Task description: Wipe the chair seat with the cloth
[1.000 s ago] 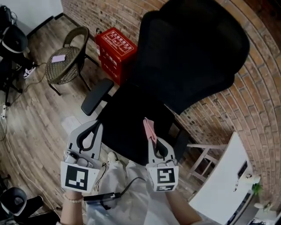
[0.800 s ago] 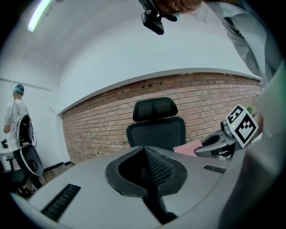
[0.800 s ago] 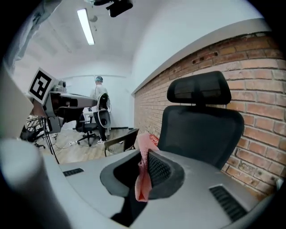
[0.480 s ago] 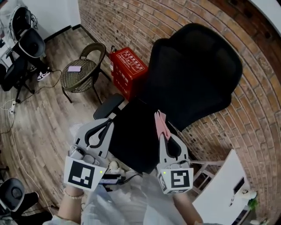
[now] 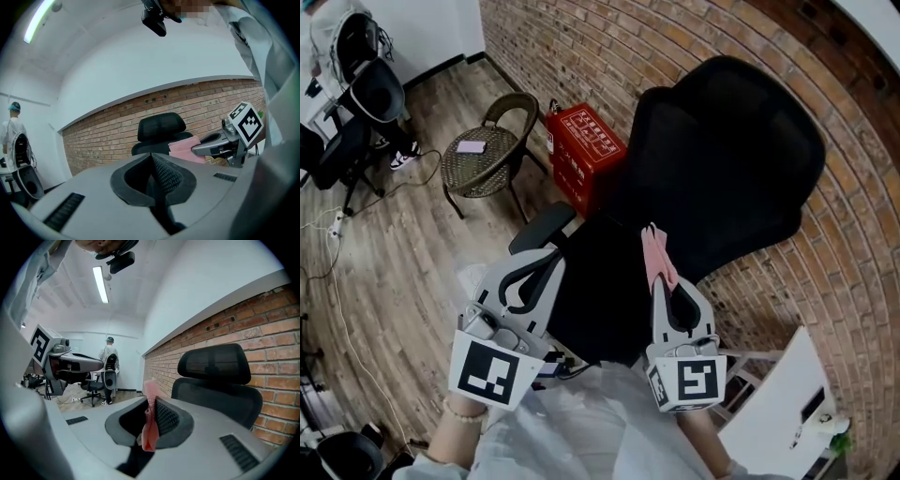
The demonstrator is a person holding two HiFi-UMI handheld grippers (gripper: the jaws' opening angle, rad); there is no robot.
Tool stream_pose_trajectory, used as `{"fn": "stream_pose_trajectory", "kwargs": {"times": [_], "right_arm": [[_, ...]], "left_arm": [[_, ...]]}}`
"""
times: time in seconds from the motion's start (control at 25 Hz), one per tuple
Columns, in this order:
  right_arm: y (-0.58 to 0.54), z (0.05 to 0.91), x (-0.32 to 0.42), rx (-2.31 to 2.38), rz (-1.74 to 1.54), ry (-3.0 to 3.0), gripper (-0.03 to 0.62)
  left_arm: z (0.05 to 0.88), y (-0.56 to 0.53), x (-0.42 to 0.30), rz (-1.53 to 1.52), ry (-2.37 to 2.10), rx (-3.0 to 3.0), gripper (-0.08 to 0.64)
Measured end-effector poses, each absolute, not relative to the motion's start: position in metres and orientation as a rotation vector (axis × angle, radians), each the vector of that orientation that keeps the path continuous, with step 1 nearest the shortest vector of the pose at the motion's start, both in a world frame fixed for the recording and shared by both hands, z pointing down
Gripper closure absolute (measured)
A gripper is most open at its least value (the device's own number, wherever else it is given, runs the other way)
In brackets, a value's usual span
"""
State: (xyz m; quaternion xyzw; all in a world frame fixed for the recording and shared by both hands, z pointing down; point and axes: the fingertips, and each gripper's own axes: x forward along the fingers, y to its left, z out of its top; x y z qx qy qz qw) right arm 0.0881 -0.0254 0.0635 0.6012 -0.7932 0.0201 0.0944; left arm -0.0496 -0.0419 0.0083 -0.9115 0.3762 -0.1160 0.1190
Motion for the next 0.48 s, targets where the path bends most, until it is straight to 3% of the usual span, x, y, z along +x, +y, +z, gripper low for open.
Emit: {"fn": "stream_pose_trajectory", "kwargs": {"times": [0.48], "right_arm": [[-0.0339, 0.0728, 0.085, 1.745, 0.07, -2.333, 0.537]], "left_arm": [[0.0181, -0.0503, -0.0521, -0.352, 1.11, -2.689, 0.541]]}}
